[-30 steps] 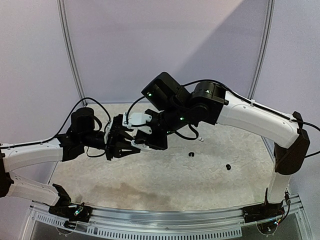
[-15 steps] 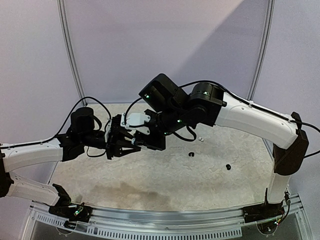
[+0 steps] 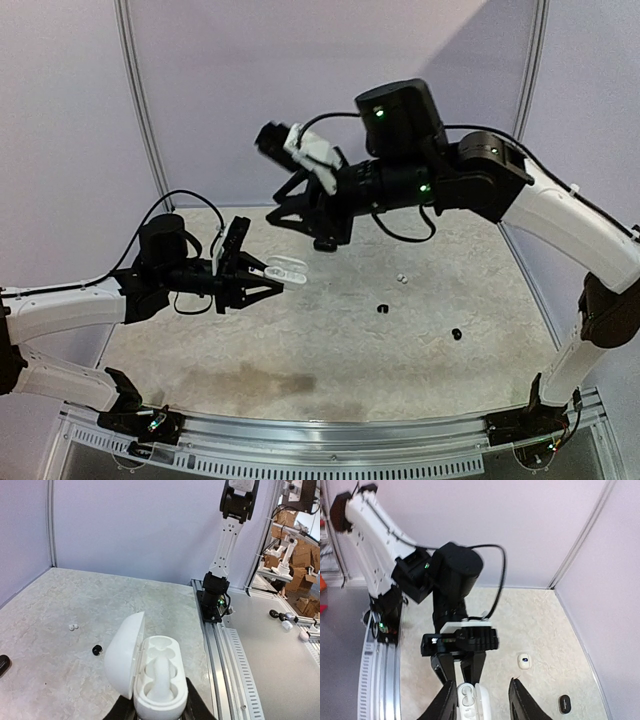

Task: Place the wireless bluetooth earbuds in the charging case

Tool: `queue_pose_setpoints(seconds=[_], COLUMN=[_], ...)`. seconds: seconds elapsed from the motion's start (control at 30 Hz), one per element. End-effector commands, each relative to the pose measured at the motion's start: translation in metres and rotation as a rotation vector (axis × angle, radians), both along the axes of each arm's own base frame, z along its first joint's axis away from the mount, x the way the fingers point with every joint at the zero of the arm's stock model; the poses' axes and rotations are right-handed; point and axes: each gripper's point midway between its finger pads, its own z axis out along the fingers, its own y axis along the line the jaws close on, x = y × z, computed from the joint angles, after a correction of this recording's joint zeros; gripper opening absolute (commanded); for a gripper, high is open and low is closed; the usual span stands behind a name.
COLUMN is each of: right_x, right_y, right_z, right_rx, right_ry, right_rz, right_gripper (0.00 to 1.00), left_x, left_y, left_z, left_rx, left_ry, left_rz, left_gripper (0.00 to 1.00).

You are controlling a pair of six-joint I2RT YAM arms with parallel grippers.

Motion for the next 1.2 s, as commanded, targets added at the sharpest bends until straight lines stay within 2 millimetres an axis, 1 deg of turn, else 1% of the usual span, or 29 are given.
queue_pose_setpoints(seconds=[0.0, 0.03, 0.07, 0.1, 0.13, 0.17, 0.2, 0.23, 0.3, 0.33, 0.37, 0.4, 0.43, 0.47, 0.5, 0.57, 0.63, 0.7, 0.8, 0.9, 1.07, 1.17], right_x=[0.055, 0.076, 0.099, 0.121, 0.142, 0.159, 0.177, 0.19, 0.207, 0.214, 0.222, 0.229, 0.234, 0.24, 0.244, 0.253, 0.261, 0.263, 0.265, 0.265, 0.268, 0.267], right_y=[-0.033, -0.046, -0.061, -0.078, -0.1, -0.119, -0.143, -0.157, -0.186, -0.196, -0.206, -0.216, -0.224, -0.231, -0.235, -0.241, -0.249, -0.247, -0.244, -0.246, -0.255, -0.256], right_z=[0.026, 0.018, 0.007, -0.009, -0.033, -0.054, -0.075, -0.1, -0.14, -0.158, -0.18, -0.196, -0.209, -0.227, -0.237, -0.263, -0.278, -0.293, -0.308, -0.321, -0.338, -0.345], right_rx=[0.17, 0.177, 0.169, 0.158, 0.103, 0.059, 0.016, -0.039, -0.126, -0.156, -0.195, -0.224, -0.248, -0.288, -0.306, -0.359, -0.4, -0.422, -0.466, -0.519, -0.555, -0.575], right_ry=[0.173, 0.24, 0.292, 0.364, 0.406, 0.441, 0.484, 0.525, 0.598, 0.633, 0.663, 0.683, 0.696, 0.712, 0.724, 0.742, 0.742, 0.765, 0.748, 0.726, 0.735, 0.735], right_rz=[-0.18, -0.265, -0.357, -0.473, -0.596, -0.706, -0.81, -0.875, -0.976, -1.004, -1.032, -1.06, -1.078, -1.089, -1.09, -1.09, -1.084, -1.028, -0.935, -0.867, -0.819, -0.797], right_gripper=[0.39, 0.4, 0.41, 0.42, 0.43, 0.44, 0.44, 0.44, 0.41, 0.38, 0.37, 0.35, 0.33, 0.33, 0.32, 0.31, 0.31, 0.31, 0.3, 0.3, 0.29, 0.29], left_x=[0.008, 0.009, 0.01, 0.012, 0.014, 0.015, 0.016, 0.016, 0.017, 0.017, 0.018, 0.018, 0.017, 0.016, 0.016, 0.015, 0.013, 0.01, 0.001, -0.002, -0.005, -0.007], left_y=[0.004, 0.005, 0.005, 0.006, 0.006, 0.006, 0.007, 0.007, 0.008, 0.009, 0.01, 0.01, 0.011, 0.011, 0.012, 0.013, 0.014, 0.014, 0.013, 0.012, 0.01, 0.008], left_z=[0.001, 0.002, 0.002, 0.002, 0.003, 0.003, 0.003, 0.004, 0.005, 0.004, 0.005, 0.005, 0.005, 0.006, 0.006, 0.007, 0.006, 0.007, 0.007, 0.003, -0.002, -0.005], left_rx=[-0.015, -0.016, -0.016, -0.016, -0.017, -0.017, -0.016, -0.015, -0.01, -0.009, -0.008, -0.008, -0.009, -0.01, -0.011, -0.009, -0.009, -0.016, -0.028, -0.027, -0.021, -0.017], left_ry=[0.036, 0.037, 0.036, 0.036, 0.034, 0.033, 0.031, 0.027, 0.022, 0.019, 0.019, 0.017, 0.007, -0.006, -0.022, -0.058, -0.098, -0.13, -0.16, -0.171, -0.183, -0.206], left_rz=[0.059, 0.066, 0.073, 0.08, 0.087, 0.09, 0.093, 0.093, 0.092, 0.095, 0.099, 0.098, 0.093, 0.086, 0.082, 0.074, 0.049, 0.013, -0.063, -0.104, -0.157, -0.186], left_gripper=[0.0, 0.0, 0.0, 0.0, 0.0, 0.0, 0.0, 0.0, 0.0, 0.0, 0.0, 0.0, 0.0, 0.0, 0.0, 0.0, 0.0, 0.0, 0.0, 0.0, 0.0, 0.0])
